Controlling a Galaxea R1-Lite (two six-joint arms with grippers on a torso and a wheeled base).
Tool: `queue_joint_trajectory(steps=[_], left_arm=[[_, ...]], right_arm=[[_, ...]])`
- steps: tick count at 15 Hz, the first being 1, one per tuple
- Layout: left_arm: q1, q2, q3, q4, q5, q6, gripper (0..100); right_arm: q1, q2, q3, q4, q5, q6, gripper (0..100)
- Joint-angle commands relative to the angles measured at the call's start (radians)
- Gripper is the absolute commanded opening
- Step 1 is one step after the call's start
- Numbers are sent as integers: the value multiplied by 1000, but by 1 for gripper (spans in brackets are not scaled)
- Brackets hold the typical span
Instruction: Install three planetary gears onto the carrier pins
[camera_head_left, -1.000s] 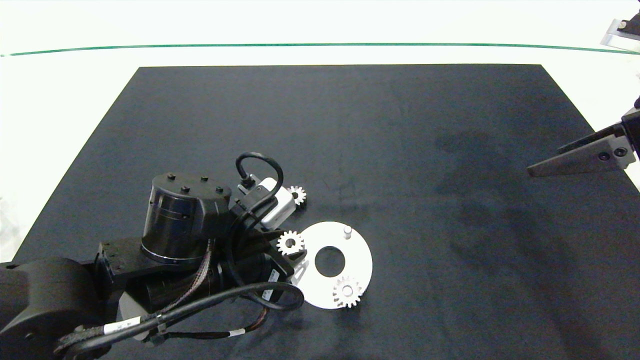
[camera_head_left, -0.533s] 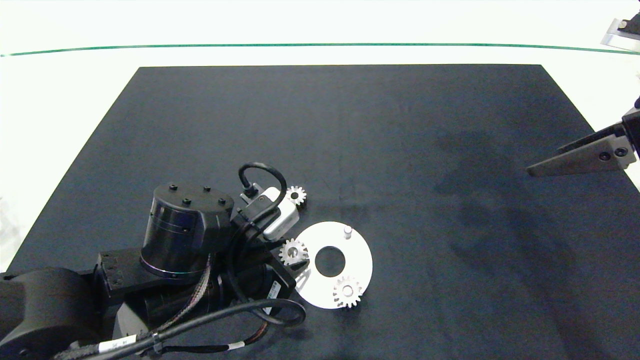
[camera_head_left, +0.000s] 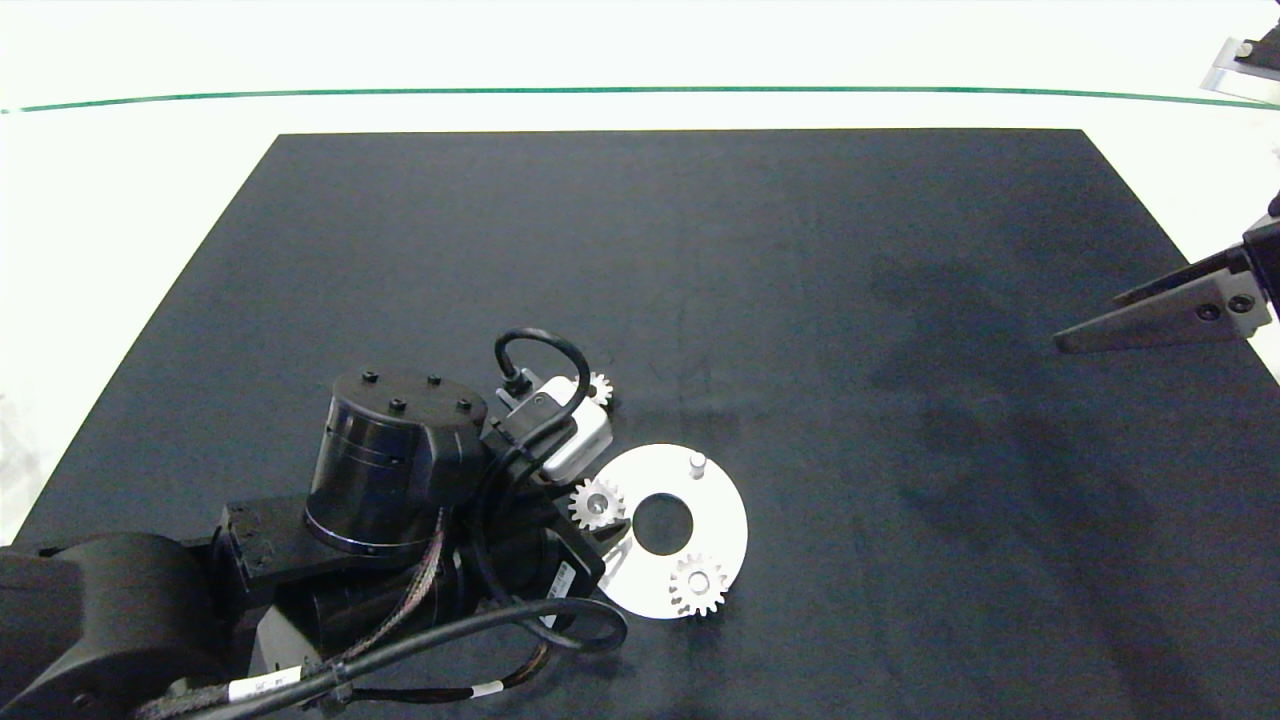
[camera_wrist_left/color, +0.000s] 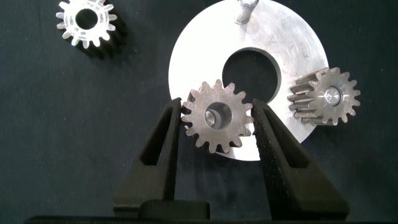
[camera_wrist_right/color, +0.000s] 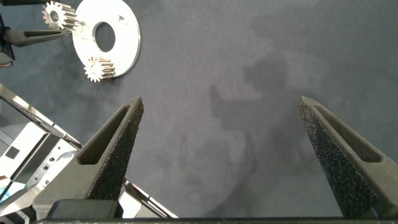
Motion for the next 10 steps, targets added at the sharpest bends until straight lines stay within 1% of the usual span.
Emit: queue_joint_trajectory(steps=[1, 10], left_arm=[[-2, 17, 7, -19, 1, -4, 22], [4, 4, 10, -35, 3, -5, 22]], right_arm=[[0, 2, -2, 5, 1, -2, 100], [0, 2, -2, 5, 1, -2, 100]])
